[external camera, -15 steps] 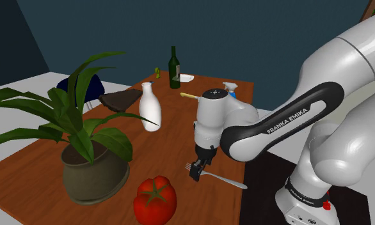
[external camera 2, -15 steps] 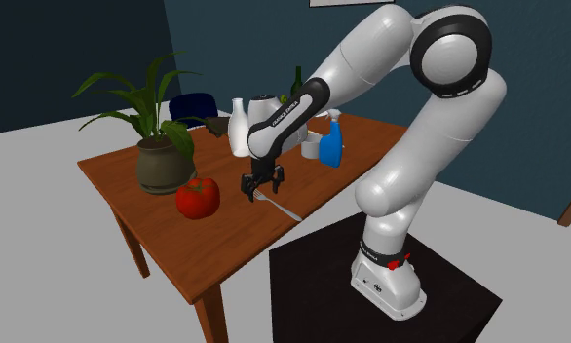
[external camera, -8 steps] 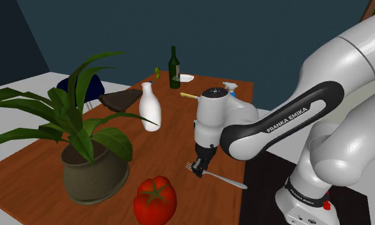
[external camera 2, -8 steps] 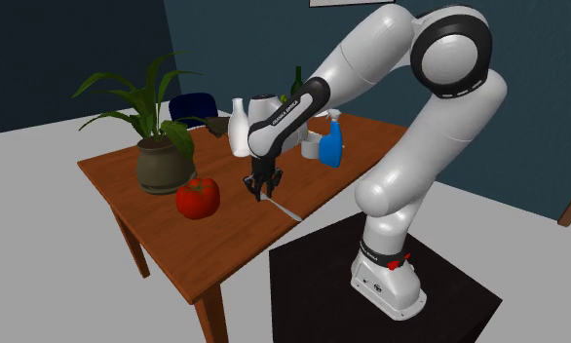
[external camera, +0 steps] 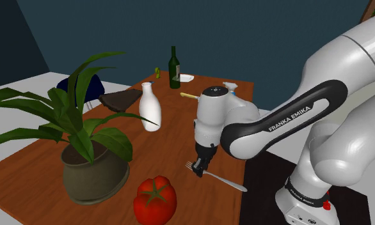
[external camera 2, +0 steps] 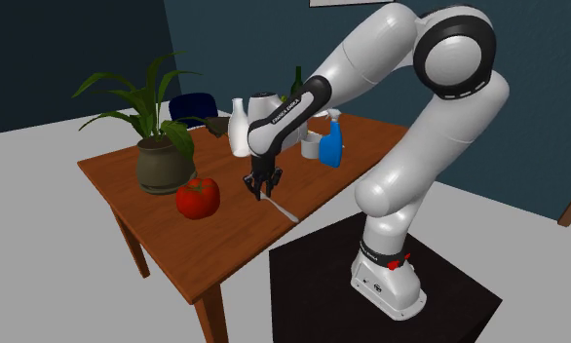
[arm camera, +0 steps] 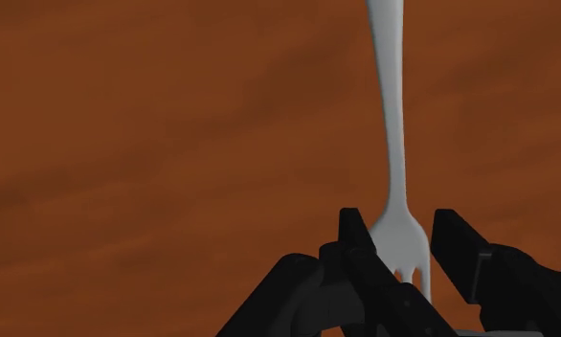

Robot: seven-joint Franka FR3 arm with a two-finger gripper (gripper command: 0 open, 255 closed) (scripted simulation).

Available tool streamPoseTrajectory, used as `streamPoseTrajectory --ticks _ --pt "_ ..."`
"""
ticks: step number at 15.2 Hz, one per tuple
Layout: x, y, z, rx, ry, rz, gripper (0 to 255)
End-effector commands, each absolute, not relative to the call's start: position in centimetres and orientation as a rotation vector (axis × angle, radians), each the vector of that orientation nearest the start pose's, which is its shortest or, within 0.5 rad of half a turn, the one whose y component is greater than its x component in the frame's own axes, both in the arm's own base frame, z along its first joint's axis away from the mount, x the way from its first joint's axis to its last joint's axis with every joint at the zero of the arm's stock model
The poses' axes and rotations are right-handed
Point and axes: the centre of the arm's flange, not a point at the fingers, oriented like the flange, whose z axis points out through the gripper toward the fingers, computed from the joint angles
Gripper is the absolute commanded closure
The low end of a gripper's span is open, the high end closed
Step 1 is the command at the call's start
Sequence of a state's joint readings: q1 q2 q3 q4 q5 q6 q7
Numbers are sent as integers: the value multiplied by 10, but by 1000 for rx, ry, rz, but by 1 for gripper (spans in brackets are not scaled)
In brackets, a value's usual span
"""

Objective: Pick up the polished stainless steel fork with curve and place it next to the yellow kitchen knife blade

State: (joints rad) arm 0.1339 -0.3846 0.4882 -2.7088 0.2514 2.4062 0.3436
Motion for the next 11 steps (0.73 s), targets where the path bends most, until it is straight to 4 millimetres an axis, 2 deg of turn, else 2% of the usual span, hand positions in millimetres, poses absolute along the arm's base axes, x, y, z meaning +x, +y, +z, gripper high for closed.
streamPoseTrajectory --ticks 1,11 --pt "324 221 347 -3117 -109 -78 255" --pt "324 221 399 -3117 -109 -78 255"
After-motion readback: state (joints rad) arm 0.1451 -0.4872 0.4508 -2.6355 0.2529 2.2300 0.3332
